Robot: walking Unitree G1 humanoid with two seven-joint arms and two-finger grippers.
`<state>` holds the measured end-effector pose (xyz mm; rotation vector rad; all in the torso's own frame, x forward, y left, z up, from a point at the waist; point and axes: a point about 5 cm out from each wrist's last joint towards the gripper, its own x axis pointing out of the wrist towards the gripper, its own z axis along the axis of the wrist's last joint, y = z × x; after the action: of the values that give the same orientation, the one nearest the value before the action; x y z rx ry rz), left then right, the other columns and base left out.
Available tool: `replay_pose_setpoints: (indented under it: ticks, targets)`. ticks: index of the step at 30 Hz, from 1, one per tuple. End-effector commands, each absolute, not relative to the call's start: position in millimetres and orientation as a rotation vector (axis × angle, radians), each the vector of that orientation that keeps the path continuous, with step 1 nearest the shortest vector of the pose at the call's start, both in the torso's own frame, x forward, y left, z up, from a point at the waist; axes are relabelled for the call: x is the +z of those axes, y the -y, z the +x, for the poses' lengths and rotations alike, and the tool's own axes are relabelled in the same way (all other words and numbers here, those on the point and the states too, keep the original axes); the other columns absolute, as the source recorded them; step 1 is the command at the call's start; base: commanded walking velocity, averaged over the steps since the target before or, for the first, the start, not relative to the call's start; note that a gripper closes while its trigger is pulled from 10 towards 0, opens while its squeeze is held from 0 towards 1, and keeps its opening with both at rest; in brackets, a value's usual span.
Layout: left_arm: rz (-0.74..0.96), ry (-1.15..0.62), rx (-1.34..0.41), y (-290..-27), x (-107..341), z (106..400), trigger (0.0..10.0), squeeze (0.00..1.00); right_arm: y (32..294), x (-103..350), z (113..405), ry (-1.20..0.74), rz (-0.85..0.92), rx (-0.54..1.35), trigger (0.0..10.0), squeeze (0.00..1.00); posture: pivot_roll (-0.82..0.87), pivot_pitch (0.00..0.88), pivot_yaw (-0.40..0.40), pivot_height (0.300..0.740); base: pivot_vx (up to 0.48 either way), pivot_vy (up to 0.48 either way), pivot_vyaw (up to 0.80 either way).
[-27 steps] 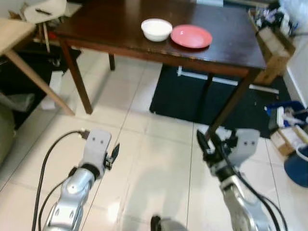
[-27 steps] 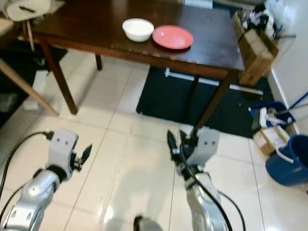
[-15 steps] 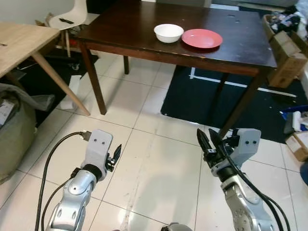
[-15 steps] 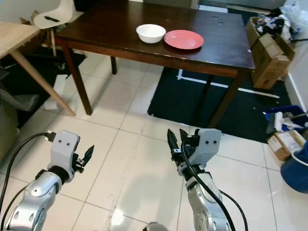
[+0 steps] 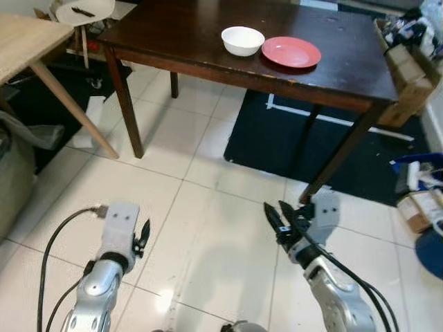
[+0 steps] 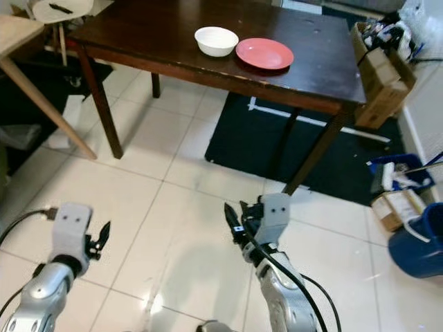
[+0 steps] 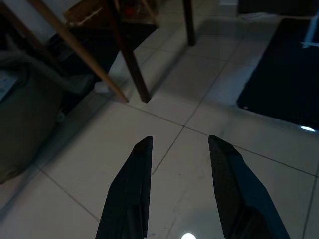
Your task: Setting the table
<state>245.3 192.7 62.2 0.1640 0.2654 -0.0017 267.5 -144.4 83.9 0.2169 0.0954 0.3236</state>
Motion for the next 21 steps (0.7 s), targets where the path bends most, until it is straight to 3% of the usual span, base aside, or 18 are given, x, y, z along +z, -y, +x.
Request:
replay_pose_setpoints:
  ticks: [1,12,21]
  targets:
    - [0.148,-0.269,0.017,-195,64,243,10.0,0.0,144,81,268,-0.101,0.217,0.332,10.0,0.0,-0.07,0.042,-0.051,0.74,0.0,0.0,0.0]
    - [0.189,-0.174,-0.082,-181,83,252,10.0,0.0,149,99,279,-0.006,0.259,0.297,10.0,0.0,-0.08,0.042,-0.014,0.74,0.0,0.0,0.0]
    - [0.202,-0.176,-0.083,-179,86,254,10.0,0.0,152,97,279,0.003,0.278,0.274,10.0,0.0,-0.08,0.043,-0.008,0.74,0.0,0.0,0.77]
